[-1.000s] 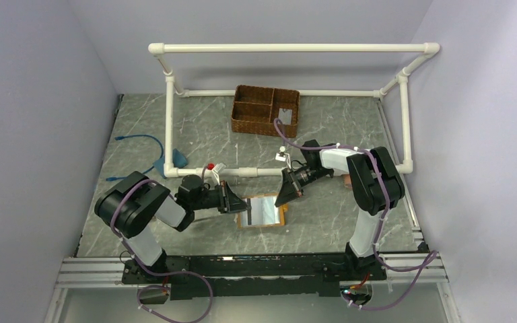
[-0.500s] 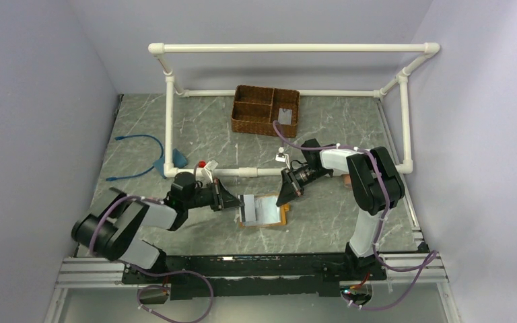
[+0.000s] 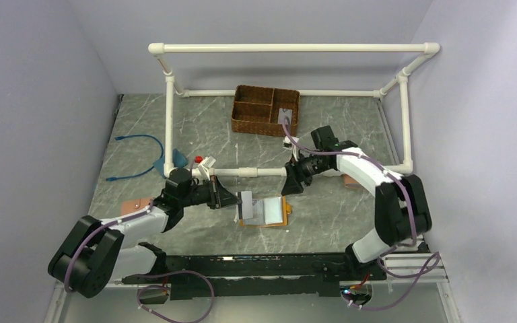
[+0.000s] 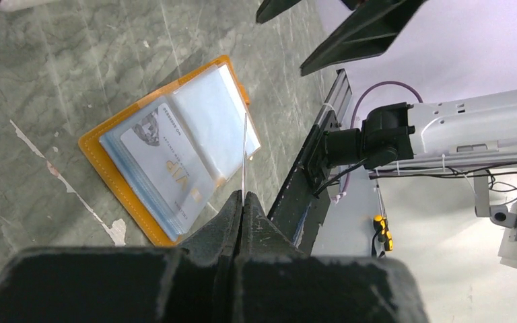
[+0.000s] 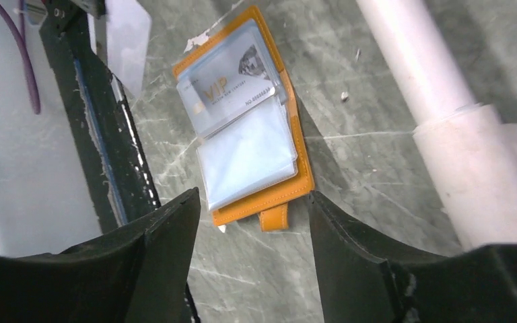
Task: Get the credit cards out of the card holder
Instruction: Place the credit card in the storage box.
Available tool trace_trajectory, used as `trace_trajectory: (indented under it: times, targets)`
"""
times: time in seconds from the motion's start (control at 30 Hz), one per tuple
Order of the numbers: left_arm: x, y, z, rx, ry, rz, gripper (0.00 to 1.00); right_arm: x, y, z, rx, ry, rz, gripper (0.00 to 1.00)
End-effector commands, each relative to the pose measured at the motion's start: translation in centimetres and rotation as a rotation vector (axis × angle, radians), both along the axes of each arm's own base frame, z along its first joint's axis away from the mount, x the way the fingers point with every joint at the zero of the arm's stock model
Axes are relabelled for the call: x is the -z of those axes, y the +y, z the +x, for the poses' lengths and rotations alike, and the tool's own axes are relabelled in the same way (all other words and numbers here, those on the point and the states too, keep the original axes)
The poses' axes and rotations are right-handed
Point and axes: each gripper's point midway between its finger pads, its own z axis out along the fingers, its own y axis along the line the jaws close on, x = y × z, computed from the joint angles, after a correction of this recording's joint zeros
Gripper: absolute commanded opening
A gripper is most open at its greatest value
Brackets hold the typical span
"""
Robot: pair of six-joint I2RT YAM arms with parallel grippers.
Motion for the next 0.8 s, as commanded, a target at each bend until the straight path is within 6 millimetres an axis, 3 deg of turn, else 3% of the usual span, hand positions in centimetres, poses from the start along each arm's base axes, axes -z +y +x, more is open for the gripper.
trace_trajectory:
  times: [0.0, 0.13, 0.2, 0.27, 0.43, 0.63, 0.77]
  targets:
    - [-3.3, -0.6, 0.2, 0.057, -0.141, -0.032, 0.0, -3.2, -0.8, 0.1, -0.084, -0.238, 0.017, 0.64]
    - [-5.2, -1.9, -0.7, 0.131, -0.262, -0.02, 0.0, -7.5, 0.2, -3.1, -0.283, -0.416, 0.209, 0.74]
    - [-5.6, -2.9, -1.1, 0.172, -0.299, 0.019, 0.0, -9.1, 0.6, -5.2, -0.418, -0.534, 0.31, 0.89]
    - [-5.8, -3.8, -1.4, 0.207, -0.323, 0.055, 0.0, -10.1, 0.8, -6.0, -0.492, -0.617, 0.323, 0.98]
    - [-6.1, -5.6, -1.7, 0.239, -0.359, 0.124, 0.0, -11.5, 2.6, -5.3, -0.552, -0.592, 0.223, 0.99]
    - [-6.7, -7.1, -2.0, 0.255, -0.415, 0.171, 0.0, -11.8, 4.2, -5.9, -0.579, -0.567, 0.244, 0.98]
    - [-7.5, -7.5, -2.0, 0.265, -0.438, 0.17, 0.0, -11.6, 4.7, -6.1, -0.572, -0.545, 0.25, 0.9]
